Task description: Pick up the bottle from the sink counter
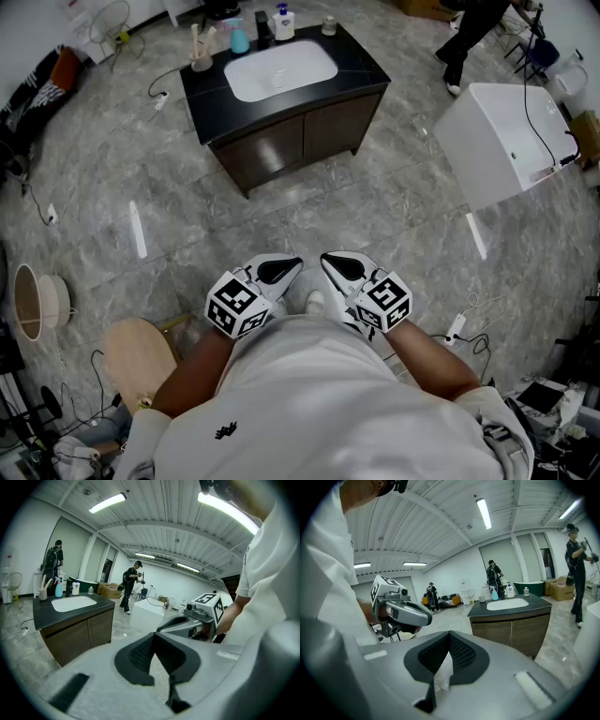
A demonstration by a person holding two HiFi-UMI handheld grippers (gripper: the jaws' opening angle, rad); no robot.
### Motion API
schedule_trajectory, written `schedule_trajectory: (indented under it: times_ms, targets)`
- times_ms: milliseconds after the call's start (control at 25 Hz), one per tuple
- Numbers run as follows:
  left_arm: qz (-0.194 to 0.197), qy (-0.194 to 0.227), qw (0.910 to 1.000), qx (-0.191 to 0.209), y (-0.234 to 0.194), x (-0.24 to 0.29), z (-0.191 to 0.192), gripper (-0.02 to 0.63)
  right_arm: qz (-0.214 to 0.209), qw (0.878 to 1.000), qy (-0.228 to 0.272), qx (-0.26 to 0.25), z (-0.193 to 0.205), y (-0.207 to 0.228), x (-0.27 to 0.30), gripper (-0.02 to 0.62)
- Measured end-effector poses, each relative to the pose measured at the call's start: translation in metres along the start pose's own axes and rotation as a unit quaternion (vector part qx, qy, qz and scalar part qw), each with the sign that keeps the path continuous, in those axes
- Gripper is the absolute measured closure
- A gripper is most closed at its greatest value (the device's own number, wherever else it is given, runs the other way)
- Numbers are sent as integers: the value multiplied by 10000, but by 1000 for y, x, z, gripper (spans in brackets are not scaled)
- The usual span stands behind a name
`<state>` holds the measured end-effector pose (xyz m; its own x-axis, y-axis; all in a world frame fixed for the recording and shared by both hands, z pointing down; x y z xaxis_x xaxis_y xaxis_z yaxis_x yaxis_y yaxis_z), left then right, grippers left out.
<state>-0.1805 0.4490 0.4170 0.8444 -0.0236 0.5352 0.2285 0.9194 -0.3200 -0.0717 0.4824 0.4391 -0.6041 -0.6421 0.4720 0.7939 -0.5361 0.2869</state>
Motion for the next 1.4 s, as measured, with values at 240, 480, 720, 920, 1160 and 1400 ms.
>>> schedule_trajectory:
  times_ms: [240, 480, 720, 920, 1160, 1400]
  targets:
    - [-59, -2, 10000, 44, 11, 19, -8, 601, 14, 9998, 80, -158, 2, 15, -16, 583]
    - [-148, -12, 9999, 29, 17, 40, -16, 601, 41, 9999, -25, -139, 16, 40, -32, 581]
    - [-150, -47, 9999, 8, 22, 59, -23, 601, 286, 9990, 355, -25, 15, 77, -55, 444]
    - [-35, -111, 9999, 85, 20, 68, -31, 601, 725, 9951, 668, 71, 5, 112, -66, 236]
    - [154, -88, 9997, 145, -2, 78, -44, 601, 1339, 9862, 949, 218, -15, 160, -66, 118]
    - [443, -31, 9987, 266, -60, 99, -75, 601, 1859, 9783, 853, 330, -43, 219, -50, 118]
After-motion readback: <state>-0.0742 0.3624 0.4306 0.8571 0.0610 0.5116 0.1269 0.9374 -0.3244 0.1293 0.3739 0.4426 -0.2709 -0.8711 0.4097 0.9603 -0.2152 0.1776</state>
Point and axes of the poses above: the fingertips, and each gripper's own axes: x forward along the fingers, y to its right, z out of its underside, the point moved 5 cm from there along -x, backward along the fingers, and after that the axes turned 8 degrees about -y, right-handed, at the moved point
